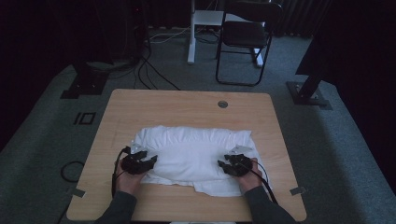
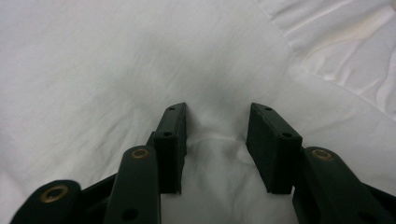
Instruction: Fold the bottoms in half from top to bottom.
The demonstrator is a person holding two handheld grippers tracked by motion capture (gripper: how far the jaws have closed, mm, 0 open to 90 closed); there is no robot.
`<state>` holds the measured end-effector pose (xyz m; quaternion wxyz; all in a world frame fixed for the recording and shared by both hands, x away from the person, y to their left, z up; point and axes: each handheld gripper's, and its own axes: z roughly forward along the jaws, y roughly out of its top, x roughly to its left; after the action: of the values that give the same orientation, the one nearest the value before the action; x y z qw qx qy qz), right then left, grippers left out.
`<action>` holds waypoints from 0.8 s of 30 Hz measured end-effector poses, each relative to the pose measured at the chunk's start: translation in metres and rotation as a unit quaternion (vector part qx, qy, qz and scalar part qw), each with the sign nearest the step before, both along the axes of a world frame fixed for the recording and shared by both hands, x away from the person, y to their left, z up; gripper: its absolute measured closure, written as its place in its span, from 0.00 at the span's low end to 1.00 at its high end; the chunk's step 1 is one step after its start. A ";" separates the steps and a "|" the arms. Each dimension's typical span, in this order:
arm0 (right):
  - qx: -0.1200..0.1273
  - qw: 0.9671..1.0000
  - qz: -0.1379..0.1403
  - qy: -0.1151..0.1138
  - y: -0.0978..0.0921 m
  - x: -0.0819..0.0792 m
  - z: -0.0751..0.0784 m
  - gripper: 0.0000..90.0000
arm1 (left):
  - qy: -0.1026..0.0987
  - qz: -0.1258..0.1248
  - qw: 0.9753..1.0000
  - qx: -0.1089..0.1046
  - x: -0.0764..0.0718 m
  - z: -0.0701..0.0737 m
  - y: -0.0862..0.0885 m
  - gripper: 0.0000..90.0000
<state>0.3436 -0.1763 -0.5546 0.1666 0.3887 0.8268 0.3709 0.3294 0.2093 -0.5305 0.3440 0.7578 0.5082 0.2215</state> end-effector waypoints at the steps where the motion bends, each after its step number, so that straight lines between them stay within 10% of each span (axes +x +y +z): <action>1: 0.000 1.000 -0.001 0.000 0.001 0.000 0.000 0.63 | -0.008 0.021 1.000 0.008 0.003 -0.001 0.004 0.43; 11: 0.008 1.000 0.000 0.002 0.000 0.002 -0.002 0.62 | 0.047 0.074 0.996 0.010 0.025 -0.024 0.021 0.10; 24: 0.015 1.000 0.003 -0.001 0.000 0.003 -0.003 0.61 | 0.033 0.083 0.996 0.012 0.021 -0.029 0.020 0.04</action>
<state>0.3470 -0.1762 -0.5576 0.1609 0.3882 0.8221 0.3842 0.3500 0.2294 -0.5591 0.2986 0.7239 0.5778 0.2301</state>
